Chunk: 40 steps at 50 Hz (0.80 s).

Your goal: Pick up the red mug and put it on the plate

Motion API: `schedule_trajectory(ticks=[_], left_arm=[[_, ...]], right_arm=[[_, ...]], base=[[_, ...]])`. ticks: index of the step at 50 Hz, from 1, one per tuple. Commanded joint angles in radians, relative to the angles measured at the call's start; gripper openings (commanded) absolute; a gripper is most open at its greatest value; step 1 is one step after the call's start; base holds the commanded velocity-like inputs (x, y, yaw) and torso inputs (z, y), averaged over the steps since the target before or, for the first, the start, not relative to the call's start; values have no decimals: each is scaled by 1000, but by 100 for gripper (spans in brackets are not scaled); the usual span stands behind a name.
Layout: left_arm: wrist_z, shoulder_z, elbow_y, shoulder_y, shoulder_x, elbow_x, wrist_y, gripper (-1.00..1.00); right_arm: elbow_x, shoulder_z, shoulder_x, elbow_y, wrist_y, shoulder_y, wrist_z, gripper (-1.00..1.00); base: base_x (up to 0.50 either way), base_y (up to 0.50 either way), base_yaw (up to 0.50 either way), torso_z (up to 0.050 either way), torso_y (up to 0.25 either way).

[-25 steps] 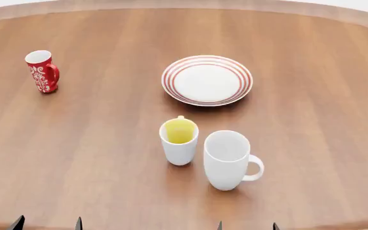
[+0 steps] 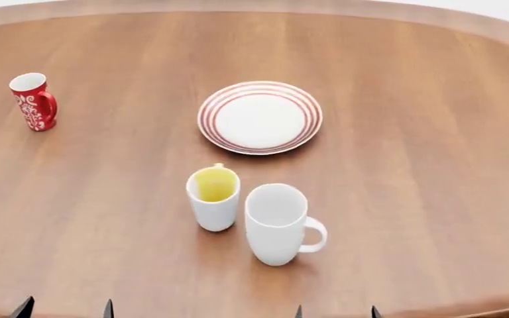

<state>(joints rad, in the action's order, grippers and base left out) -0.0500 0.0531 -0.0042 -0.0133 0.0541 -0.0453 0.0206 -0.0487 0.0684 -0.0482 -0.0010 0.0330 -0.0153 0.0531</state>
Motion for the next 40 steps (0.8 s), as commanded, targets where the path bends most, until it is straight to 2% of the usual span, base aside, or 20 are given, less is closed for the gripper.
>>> schedule_trajectory(ticks=[1,15,19,21,24,25,29,33,40], left_arm=[[-19,19,-23,-10,17,-22,-5,100],[-38,36,-9,-7,33,-40,4,100],[-40,38,28,-13,44,-56,52,100],[-43,40,240,-36,72,-80,263,100],[-37,26,393,-84,97,-126,427,100],[-46,11,478,-134,111,-148,532,100],[-49,-34,591,-275,134,-226,748,100],[-62,-42,620,-367,155,-237,836,100],[-60,-39,613,-375,162,-240,832,100]], right_arm=[[-21,23,-20,11,8,-8,20,100],[-13,45,-34,3,15,-10,62,100],[-32,43,-38,-37,73,-15,67,100],[-108,36,-64,-257,342,-51,48,100],[-159,12,-76,-401,518,-111,66,100],[-194,-7,-82,-474,655,-183,81,100],[-230,-30,-93,-577,848,-328,118,100],[-273,-56,-95,-610,992,-446,132,100],[-274,-44,-95,-623,1006,-465,146,100]], base=[[0,-500,0,0,0],[0,-13,0,0,0],[0,0,0,0,0],[0,0,0,0,0],[0,0,0,0,0],[0,0,0,0,0],[0,0,0,0,0],[0,0,0,0,0],[0,0,0,0,0]])
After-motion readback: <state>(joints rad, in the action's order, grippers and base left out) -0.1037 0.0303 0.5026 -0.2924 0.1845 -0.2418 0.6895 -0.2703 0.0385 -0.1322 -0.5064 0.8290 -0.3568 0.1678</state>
